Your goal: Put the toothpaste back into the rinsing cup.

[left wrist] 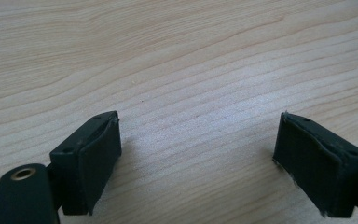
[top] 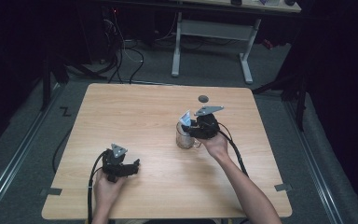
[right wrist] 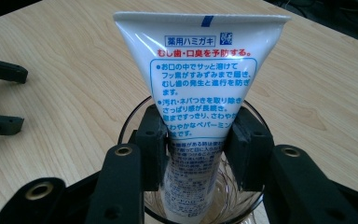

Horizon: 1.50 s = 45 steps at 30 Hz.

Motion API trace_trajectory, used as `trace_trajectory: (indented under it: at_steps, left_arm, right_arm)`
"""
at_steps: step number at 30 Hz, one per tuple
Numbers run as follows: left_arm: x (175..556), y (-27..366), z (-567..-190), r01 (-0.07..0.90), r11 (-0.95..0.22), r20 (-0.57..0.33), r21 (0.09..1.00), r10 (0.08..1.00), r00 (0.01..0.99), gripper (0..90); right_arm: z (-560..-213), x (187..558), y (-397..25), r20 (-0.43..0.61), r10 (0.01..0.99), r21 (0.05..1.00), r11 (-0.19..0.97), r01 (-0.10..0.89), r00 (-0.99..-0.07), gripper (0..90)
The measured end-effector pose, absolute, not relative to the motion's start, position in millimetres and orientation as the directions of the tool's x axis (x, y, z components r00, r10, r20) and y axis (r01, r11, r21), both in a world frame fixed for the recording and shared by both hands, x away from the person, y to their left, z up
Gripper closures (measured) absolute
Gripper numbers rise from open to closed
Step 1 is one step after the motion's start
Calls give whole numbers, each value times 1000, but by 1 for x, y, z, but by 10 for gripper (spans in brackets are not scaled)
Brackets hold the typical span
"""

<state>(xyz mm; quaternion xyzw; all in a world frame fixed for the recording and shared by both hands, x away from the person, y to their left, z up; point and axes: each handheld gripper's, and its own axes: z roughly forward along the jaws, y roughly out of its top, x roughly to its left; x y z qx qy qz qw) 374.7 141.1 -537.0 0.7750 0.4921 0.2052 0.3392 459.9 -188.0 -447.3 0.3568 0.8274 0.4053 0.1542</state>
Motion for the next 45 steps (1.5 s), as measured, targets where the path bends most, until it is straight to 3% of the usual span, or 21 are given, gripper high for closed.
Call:
trace_trajectory:
  at_steps: [28, 39, 45]
  left_arm:
    - [375, 141, -537, 624, -285, -16, 728, 902, 431, 148]
    - [375, 141, -537, 624, -285, -16, 728, 902, 431, 148]
    - [375, 141, -537, 624, -285, -16, 728, 902, 431, 148]
  right_arm:
    - [-452, 448, -201, 49, 711, 792, 400, 460, -702, 581]
    - [-449, 441, -204, 34, 713, 807, 394, 440, -701, 516]
    - [-447, 439, -204, 55, 713, 805, 382, 453, -699, 434]
